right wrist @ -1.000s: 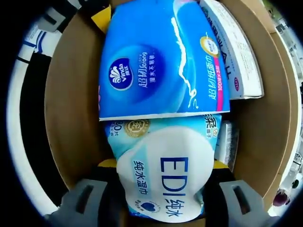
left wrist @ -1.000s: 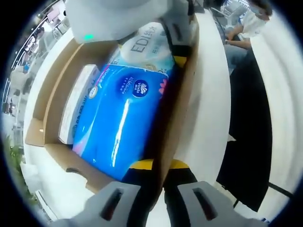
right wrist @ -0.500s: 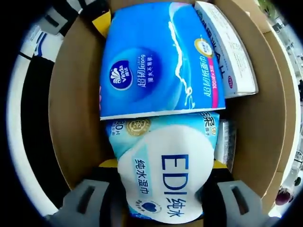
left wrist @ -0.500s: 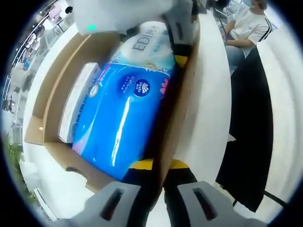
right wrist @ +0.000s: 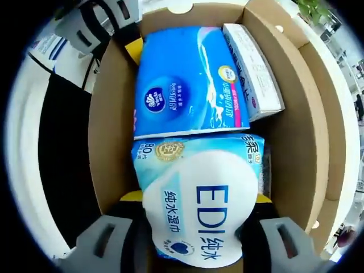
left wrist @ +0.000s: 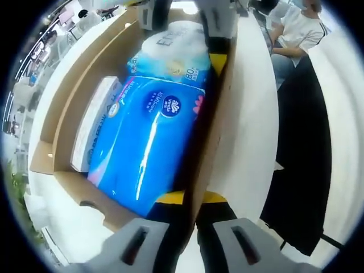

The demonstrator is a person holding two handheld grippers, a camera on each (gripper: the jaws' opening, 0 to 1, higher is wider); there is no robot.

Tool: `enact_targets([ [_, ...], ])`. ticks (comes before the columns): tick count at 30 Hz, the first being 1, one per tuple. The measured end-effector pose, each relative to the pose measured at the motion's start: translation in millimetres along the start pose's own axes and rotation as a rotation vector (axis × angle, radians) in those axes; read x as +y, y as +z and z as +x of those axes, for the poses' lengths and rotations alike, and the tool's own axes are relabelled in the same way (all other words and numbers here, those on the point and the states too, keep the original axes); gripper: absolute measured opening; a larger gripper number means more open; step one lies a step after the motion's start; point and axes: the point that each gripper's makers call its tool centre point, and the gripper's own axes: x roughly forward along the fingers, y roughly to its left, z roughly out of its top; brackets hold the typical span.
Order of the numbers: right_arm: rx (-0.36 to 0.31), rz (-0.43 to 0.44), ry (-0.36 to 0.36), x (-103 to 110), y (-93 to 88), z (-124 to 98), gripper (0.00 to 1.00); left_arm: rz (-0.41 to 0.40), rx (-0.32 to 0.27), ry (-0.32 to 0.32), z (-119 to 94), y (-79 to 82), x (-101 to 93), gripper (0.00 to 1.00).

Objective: Operate the shoe box by opening the lid, removing the specified soft item, and placing it in the target area until the item is outside and the box remains undamaged.

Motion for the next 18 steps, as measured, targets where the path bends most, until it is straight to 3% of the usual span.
enact_targets([
  [11,-0.078,0.023,-0.004,-1.6,1.7,-17.0,0.59,-0.005,0.003,-0.004,-0.1,-0.3,0.5,0.05],
  [18,-0.081,0.012,-0.003,0.6,1.1,-17.6,0.59,0.006,-0.001,0.01,-0.2,-0.5,-0.4,0.05],
])
